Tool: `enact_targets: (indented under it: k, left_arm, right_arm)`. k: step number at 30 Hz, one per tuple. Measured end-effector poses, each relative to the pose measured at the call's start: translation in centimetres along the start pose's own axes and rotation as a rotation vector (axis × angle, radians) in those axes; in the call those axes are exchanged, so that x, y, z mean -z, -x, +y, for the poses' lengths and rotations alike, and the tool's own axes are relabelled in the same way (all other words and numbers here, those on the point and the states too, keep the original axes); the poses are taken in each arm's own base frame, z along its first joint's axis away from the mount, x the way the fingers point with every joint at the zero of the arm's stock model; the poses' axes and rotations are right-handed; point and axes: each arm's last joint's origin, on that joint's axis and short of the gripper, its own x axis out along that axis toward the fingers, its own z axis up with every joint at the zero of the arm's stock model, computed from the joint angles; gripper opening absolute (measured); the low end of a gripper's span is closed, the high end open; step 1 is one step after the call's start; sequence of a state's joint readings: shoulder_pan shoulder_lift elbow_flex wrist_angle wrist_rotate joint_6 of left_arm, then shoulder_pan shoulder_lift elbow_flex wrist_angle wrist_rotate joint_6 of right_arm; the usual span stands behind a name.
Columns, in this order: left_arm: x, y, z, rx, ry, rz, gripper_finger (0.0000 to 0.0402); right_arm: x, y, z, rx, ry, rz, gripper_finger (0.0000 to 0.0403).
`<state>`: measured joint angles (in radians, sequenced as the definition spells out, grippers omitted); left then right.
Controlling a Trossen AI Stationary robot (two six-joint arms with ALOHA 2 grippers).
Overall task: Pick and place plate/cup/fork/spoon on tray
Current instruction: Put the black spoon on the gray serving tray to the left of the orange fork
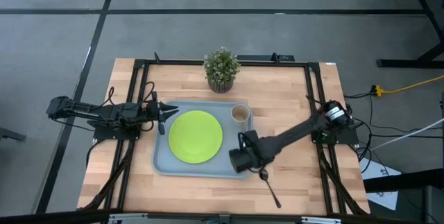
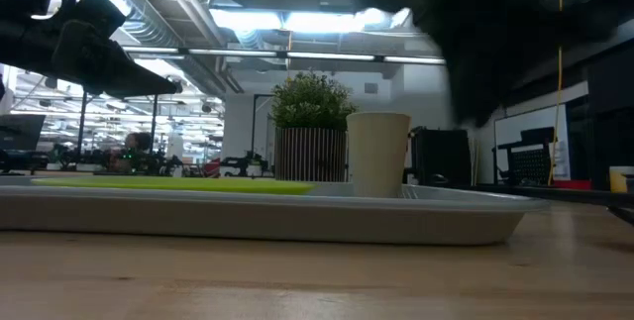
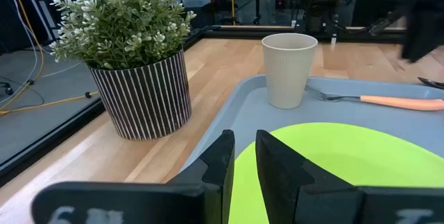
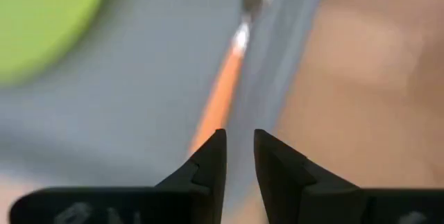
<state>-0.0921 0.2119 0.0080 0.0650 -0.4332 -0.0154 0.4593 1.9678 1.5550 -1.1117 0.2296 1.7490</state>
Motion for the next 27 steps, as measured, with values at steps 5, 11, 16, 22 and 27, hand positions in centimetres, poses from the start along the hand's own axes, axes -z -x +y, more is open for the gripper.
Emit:
enact_targets:
  k: [5,11,16,22,27]
  left_arm:
    - [0.0,0.0,0.0,0.0,0.0,0.0,0.0053]
    - [0.0,0.0,0.0,0.0,0.0,0.0,0.0053]
    - [0.0,0.0,0.0,0.0,0.0,0.0,0.0053]
    - [0.0,0.0,0.0,0.0,0.0,0.0,0.0053]
    - [0.0,0.0,0.0,0.0,0.0,0.0,0.0053]
  right_arm:
    - [4.2,1.3,-0.6,-0.022,0.067,0.13,0.0078]
    - [8.8,2.4,-2.0,-0.046,0.017,0.168,0.0078]
    - [11.9,1.9,-3.5,-0.078,0.02,0.19,0.0078]
    - [12.9,-0.8,-4.2,-0.064,0.079,0.182,0.0078]
    - [12.7,-1.9,-4.2,-0.01,0.112,0.177,0.0078]
